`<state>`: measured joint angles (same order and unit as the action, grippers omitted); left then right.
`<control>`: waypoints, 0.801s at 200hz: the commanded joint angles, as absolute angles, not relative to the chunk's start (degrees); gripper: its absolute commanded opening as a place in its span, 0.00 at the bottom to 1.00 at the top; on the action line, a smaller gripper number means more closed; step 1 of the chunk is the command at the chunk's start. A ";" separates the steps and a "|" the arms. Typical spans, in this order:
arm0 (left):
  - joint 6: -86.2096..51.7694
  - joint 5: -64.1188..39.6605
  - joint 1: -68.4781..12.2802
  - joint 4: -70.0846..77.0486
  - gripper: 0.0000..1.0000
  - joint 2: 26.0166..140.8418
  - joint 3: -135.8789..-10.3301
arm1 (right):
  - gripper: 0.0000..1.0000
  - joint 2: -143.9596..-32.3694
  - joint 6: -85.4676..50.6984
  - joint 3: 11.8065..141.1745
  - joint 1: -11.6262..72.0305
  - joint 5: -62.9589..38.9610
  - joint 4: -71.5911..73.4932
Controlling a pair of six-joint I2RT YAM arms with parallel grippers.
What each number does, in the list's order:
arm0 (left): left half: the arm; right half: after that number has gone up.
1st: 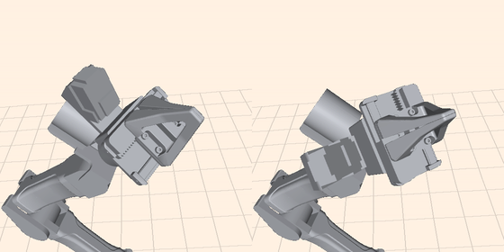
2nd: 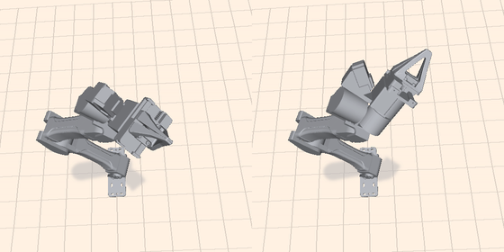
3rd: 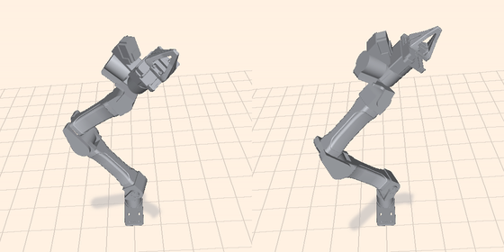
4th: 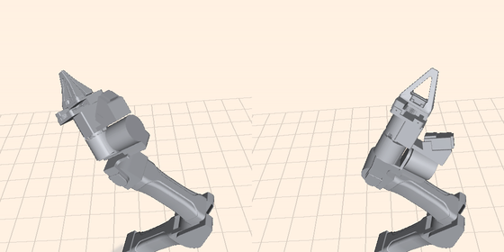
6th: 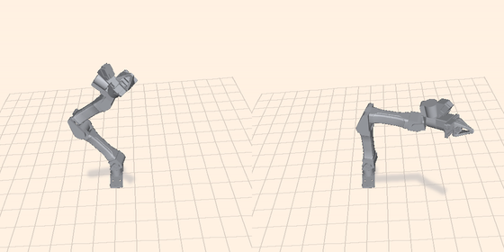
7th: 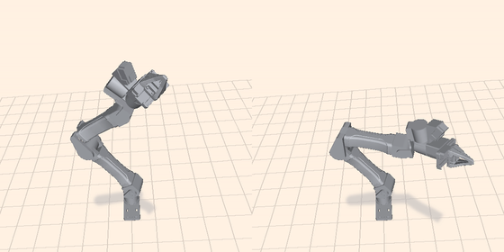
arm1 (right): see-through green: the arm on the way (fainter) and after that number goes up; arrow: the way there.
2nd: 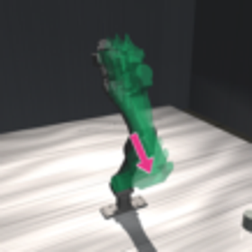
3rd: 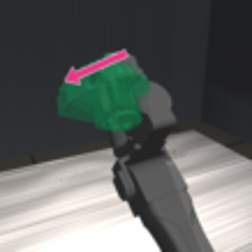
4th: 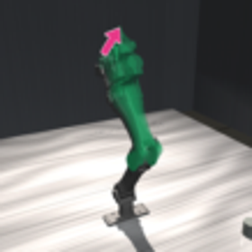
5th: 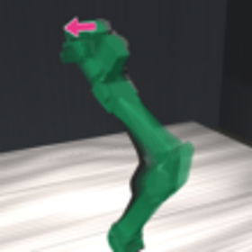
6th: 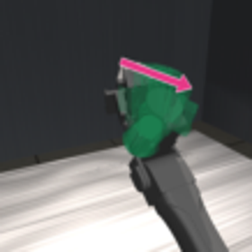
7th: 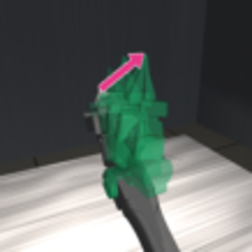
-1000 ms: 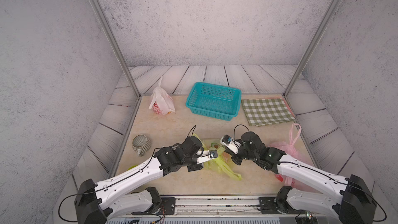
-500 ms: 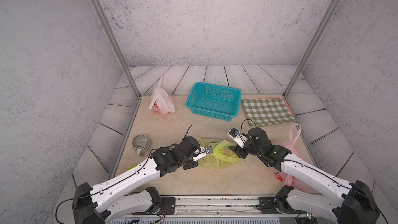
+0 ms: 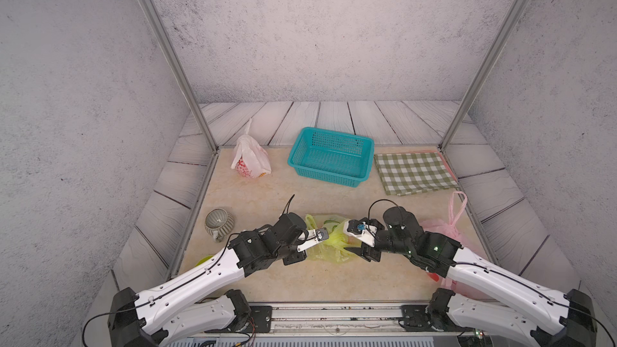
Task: Untie the knot of a plastic bag & take out the apple
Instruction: Untie the plastic bag at the center of the board.
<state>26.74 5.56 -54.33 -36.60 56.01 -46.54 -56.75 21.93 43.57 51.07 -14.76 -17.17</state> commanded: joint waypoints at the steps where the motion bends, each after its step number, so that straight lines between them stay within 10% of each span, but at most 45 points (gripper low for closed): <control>1: 26.78 4.40 -53.88 -35.86 0.00 55.70 -45.97 | 0.67 -59.27 24.21 46.62 52.63 -14.21 -19.91; 160: 27.07 3.56 -54.23 -36.21 0.00 56.05 -45.89 | 0.60 -72.11 31.61 54.48 60.19 -9.32 -23.83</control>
